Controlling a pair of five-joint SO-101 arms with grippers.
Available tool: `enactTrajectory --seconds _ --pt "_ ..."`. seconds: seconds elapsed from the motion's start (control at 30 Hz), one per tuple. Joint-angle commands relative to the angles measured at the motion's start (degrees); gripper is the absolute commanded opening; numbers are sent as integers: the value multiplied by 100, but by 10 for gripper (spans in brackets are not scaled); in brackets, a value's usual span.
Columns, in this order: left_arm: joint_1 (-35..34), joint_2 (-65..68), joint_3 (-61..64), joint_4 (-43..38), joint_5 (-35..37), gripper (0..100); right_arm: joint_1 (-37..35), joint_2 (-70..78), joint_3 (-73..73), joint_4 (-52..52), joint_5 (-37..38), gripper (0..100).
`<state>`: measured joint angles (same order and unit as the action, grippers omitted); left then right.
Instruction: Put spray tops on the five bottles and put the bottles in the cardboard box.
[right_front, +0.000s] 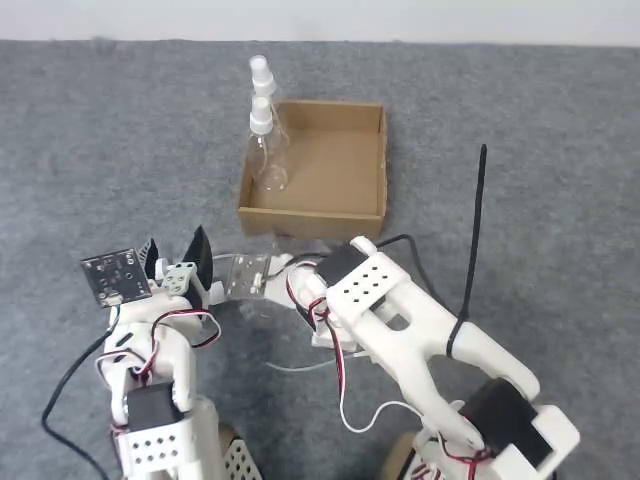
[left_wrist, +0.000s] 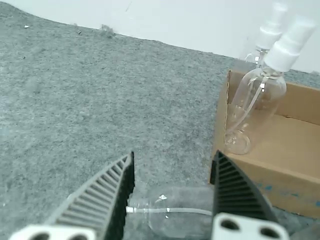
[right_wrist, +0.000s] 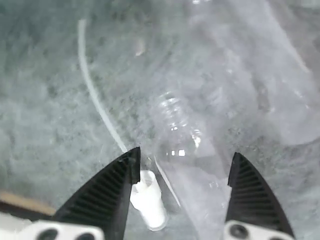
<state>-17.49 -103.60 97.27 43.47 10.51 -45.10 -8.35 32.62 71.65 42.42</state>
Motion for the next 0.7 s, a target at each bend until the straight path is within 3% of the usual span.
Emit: enactTrajectory --seconds 0.0,0.43,0.67 --pt "-35 -105 -75 -114 -44 233 75 -66 -158 75 633 242" --pt "-35 -105 -75 -114 -44 233 505 -66 563 -620 1591 241" --pt "-35 -105 -75 -114 -44 233 637 -57 624 -699 1600 240"
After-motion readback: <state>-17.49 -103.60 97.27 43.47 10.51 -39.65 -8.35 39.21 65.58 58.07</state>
